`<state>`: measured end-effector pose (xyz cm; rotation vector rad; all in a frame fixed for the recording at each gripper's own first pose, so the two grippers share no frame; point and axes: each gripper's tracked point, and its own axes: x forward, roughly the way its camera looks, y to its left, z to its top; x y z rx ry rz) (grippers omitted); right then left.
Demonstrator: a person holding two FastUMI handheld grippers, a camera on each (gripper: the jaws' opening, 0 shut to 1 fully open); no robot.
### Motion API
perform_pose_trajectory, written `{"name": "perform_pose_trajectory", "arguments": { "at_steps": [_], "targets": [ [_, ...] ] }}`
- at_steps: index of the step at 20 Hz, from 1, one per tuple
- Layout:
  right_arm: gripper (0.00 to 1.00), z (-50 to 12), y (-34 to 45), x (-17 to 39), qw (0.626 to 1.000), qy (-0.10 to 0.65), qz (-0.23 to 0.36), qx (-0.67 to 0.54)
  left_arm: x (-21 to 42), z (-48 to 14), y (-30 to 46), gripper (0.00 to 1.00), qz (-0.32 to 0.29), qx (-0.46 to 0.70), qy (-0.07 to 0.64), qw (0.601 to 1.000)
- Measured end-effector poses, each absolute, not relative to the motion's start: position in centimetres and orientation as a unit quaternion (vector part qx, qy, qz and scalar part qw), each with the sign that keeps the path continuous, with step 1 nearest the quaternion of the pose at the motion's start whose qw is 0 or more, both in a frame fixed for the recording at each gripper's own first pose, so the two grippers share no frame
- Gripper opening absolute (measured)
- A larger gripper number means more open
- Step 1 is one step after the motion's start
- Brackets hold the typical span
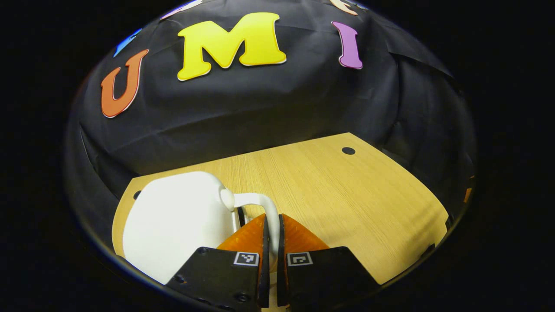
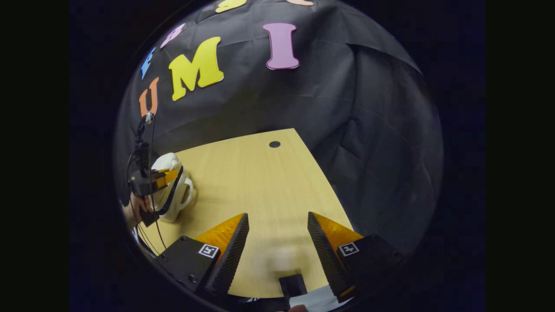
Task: First open the suitcase, pack the skin care products into it, and then close the suitcase.
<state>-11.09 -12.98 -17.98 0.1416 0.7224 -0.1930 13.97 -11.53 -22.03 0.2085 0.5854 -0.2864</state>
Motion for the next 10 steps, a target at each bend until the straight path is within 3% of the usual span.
{"name": "perform_pose_trajectory", "arguments": {
  "at_steps": [10],
  "targets": [
    [0.80,-18.5,-12.0,-10.4,0.927,0.366,-0.066,0.047,13.8,-24.8,-12.6,0.12,-0.132,0.104,0.297,0.940]
  ]
}}
